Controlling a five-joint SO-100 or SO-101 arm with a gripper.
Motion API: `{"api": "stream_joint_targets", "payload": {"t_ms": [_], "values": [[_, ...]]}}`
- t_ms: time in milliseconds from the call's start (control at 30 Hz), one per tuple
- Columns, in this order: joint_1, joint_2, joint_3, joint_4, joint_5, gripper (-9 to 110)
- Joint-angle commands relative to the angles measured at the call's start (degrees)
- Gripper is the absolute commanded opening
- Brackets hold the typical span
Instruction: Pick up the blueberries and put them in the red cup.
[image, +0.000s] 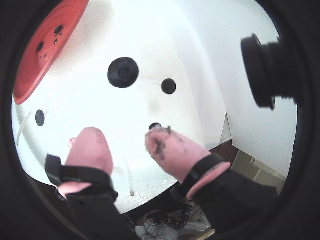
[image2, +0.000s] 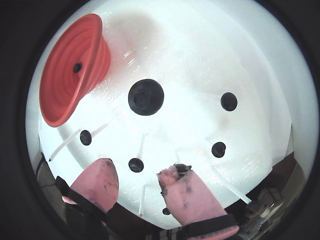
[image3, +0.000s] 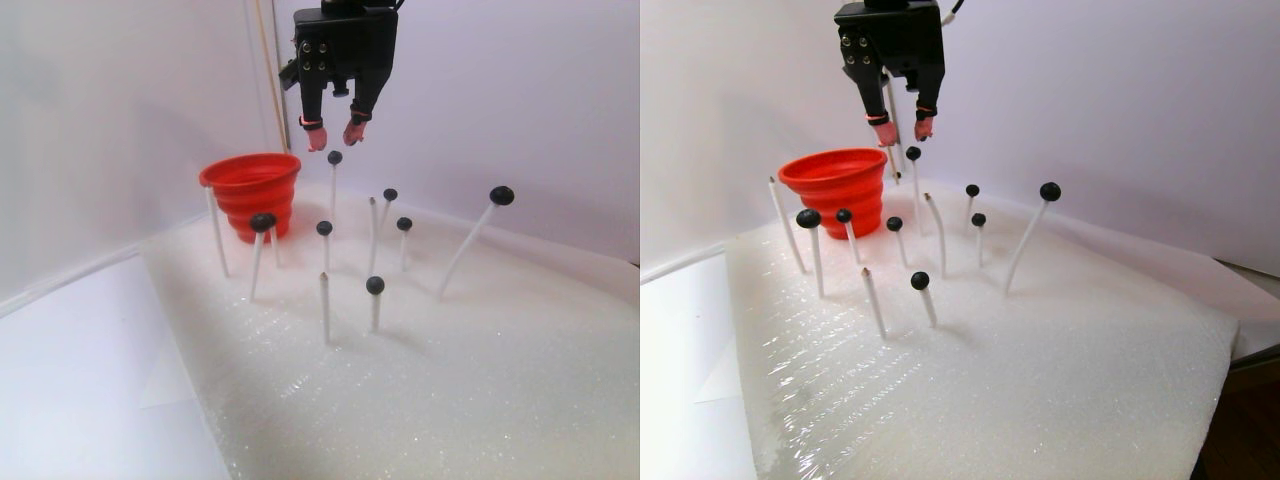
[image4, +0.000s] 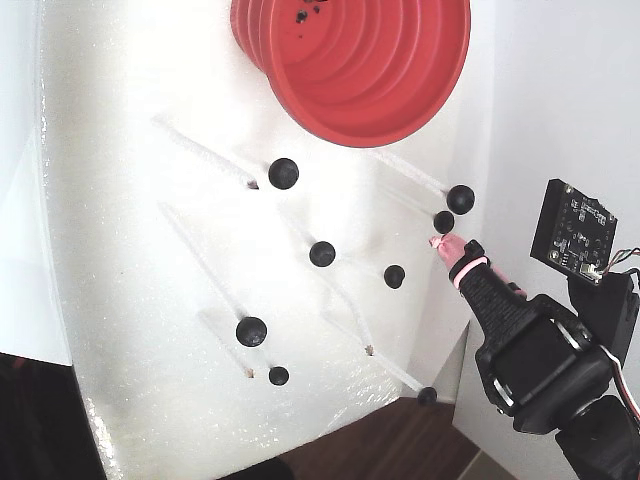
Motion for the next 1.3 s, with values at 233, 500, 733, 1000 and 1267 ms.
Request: {"api": "stream_joint_targets", "payload": {"t_ms": [233,500,733,1000,1267], "values": [[0.62,1.14,-2.37,-5.45,-1.05,17],[0.09,-3.87,-4.22,-9.05,-0.70,18],[0.00,-7.91,-6.77,-11.43,0.26,18],[-0.97,-9.67,-8.79,-13.10,1.49,18],[-0.97,-12.22,-10.37,-14.77,1.32,18]]}}
